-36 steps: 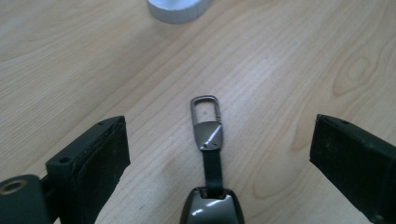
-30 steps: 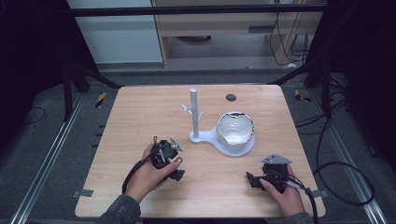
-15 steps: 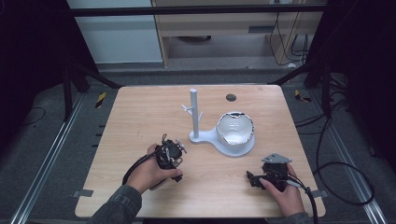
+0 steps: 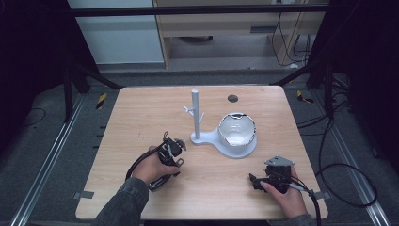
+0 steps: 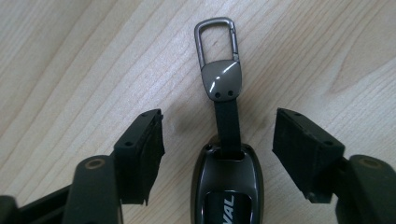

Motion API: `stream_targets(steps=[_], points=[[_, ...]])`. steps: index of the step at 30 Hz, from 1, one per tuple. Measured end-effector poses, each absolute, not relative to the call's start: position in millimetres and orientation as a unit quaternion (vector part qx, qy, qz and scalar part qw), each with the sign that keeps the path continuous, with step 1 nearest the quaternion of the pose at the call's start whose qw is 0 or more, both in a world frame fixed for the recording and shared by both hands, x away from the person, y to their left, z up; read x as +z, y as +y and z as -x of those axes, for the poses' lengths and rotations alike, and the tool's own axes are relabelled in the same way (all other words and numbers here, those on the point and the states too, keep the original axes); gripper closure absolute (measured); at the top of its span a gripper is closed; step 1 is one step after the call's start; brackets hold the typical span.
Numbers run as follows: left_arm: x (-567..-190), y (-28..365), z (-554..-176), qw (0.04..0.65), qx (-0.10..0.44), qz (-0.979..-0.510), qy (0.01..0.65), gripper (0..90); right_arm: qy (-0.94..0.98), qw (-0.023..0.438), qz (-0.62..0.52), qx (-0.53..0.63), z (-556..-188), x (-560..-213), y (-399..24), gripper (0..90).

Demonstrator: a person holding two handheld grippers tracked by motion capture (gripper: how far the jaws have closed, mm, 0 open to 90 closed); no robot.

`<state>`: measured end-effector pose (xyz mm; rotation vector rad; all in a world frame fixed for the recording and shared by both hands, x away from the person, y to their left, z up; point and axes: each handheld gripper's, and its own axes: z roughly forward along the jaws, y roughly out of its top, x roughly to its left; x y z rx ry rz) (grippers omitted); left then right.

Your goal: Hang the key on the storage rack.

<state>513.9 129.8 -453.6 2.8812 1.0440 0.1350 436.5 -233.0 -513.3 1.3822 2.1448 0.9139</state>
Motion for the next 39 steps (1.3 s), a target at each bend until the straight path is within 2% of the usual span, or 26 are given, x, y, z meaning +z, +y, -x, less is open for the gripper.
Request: stream_targets(steps=[4,39], points=[[-454.9,127.6,-513.5,0.038,0.034,-0.94,0.337,44.6,0.773,0.214,-0.498,0.33,-436.5,-513.3,-233.0,0.4],[-459.9,125.1,-521.9,0.017,0.02,-0.944,0.329,75.9,0.775,0.212,-0.495,0.331,-434.9,-513.4,-233.9,0.4]])
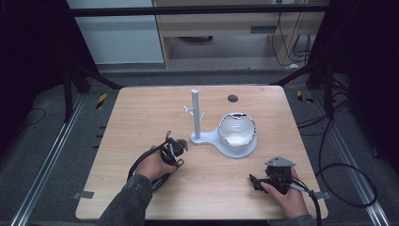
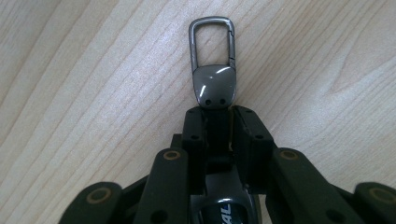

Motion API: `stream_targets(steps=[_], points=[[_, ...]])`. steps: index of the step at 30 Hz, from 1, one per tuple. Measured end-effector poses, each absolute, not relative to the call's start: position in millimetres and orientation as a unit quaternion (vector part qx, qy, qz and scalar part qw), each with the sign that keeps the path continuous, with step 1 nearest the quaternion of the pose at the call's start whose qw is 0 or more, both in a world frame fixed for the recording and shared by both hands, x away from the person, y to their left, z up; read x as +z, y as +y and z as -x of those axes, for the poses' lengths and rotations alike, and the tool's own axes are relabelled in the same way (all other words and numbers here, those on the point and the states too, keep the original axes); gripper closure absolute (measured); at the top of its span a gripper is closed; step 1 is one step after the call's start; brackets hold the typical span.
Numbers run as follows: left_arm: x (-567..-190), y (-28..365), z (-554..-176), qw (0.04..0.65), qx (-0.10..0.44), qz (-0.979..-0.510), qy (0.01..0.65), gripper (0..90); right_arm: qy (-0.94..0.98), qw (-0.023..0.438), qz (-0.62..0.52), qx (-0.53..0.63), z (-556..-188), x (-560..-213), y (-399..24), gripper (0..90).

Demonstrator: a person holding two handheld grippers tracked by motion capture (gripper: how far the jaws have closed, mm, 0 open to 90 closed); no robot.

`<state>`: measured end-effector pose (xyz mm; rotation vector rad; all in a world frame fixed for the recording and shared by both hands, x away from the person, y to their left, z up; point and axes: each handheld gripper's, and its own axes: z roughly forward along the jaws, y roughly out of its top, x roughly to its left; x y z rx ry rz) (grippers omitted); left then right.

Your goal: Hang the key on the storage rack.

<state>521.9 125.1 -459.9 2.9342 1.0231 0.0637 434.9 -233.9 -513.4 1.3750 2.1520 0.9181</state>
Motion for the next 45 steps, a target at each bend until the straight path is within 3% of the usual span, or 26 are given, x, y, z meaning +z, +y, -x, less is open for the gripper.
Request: stream_targets(steps=[12,37,45], points=[[-455.1,136.4,-512.1,0.05,0.024,-0.942,0.332,79.8,0.776,0.212,-0.494,0.331,-434.9,-513.4,-234.3,0.4],[-397.4,214.8,-448.1,0.287,0.13,-0.879,0.357,80.3,0.776,0.212,-0.493,0.331,-434.8,-513.4,-234.5,0.4],[-393.8,215.7,-446.5,0.319,0.143,-0.864,0.362,80.4,0.776,0.212,-0.493,0.331,-434.8,-513.4,-234.4,0.4]])
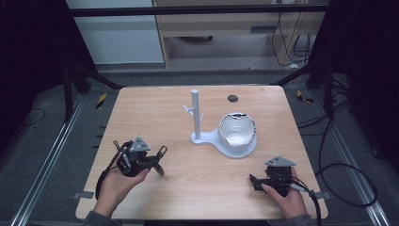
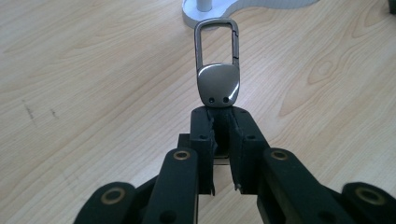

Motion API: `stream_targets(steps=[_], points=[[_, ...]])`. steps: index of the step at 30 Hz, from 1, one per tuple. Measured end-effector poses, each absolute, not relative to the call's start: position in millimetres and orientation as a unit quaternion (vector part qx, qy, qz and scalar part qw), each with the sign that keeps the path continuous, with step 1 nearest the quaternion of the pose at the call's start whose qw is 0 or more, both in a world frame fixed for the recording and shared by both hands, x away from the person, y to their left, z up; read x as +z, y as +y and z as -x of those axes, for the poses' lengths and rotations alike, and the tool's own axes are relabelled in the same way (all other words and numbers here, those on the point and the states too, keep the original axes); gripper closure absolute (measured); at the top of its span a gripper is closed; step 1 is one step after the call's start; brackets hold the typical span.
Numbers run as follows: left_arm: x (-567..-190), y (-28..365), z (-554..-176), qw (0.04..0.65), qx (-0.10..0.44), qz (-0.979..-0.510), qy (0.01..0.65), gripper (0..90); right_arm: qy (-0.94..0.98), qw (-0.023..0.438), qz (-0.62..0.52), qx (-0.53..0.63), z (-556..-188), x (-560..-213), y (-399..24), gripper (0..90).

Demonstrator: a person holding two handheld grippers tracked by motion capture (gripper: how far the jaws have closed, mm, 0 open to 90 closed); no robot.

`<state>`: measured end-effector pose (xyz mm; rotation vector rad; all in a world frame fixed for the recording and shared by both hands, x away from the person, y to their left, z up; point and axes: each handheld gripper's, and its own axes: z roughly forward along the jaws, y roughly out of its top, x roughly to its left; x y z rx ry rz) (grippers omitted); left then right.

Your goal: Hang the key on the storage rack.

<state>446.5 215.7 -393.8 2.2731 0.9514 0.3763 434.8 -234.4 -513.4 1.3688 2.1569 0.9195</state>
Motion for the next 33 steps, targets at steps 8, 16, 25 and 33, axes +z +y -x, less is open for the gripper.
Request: stream_targets(steps=[8,16,25,33], points=[[-384.0,208.3,-449.2,0.338,0.172,-0.851,0.363,80.3,0.776,0.212,-0.493,0.331,-434.9,-513.4,-234.4,0.4],[-369.1,199.4,-454.2,0.344,0.184,-0.847,0.361,80.3,0.779,0.21,-0.488,0.332,-436.0,-513.3,-235.1,0.4],[-346.9,186.4,-462.3,0.371,0.207,-0.828,0.365,80.3,0.781,0.209,-0.487,0.331,-437.7,-513.2,-235.2,0.4],[-337.1,179.5,-464.0,0.381,0.214,-0.823,0.362,80.3,0.781,0.209,-0.486,0.332,-438.1,-513.2,-235.3,0.4]])
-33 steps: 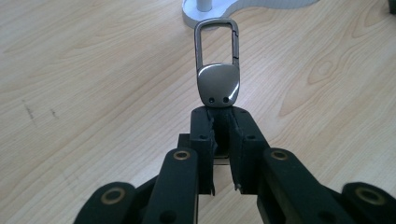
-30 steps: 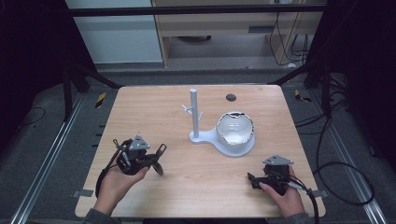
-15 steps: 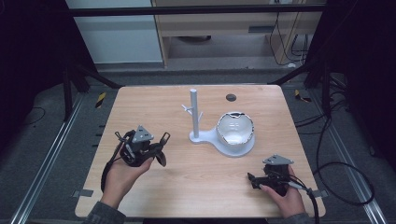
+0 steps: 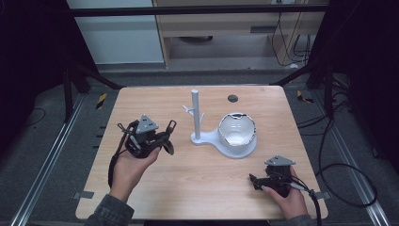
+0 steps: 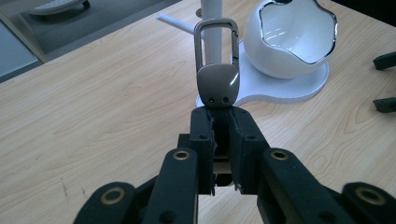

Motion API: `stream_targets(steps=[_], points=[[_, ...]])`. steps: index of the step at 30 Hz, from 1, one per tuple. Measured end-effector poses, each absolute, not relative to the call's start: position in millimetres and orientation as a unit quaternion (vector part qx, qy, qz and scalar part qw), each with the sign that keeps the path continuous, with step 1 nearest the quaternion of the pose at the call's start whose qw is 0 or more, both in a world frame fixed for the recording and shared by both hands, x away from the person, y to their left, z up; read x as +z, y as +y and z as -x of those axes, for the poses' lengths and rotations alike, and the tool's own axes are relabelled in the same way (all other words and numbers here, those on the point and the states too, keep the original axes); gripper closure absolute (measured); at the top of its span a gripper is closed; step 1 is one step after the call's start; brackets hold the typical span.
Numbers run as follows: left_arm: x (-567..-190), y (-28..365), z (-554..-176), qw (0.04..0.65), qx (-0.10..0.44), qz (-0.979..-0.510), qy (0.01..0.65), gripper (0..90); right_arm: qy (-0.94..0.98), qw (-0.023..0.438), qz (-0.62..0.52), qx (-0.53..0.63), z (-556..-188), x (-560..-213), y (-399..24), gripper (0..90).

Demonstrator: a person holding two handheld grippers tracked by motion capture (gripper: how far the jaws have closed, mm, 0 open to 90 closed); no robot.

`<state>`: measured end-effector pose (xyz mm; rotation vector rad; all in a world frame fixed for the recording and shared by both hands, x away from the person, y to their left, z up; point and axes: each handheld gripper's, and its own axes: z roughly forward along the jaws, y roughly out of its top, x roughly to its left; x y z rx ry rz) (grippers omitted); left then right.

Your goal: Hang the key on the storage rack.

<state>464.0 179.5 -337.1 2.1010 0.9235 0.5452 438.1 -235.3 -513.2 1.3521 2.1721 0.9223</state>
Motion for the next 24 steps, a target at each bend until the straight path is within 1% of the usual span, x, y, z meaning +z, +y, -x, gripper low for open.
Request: stream_targets(steps=[24], points=[[-327.5,172.1,-467.3,0.386,0.229,-0.82,0.356,80.2,0.781,0.209,-0.486,0.331,-438.1,-513.2,-235.3,0.4]])
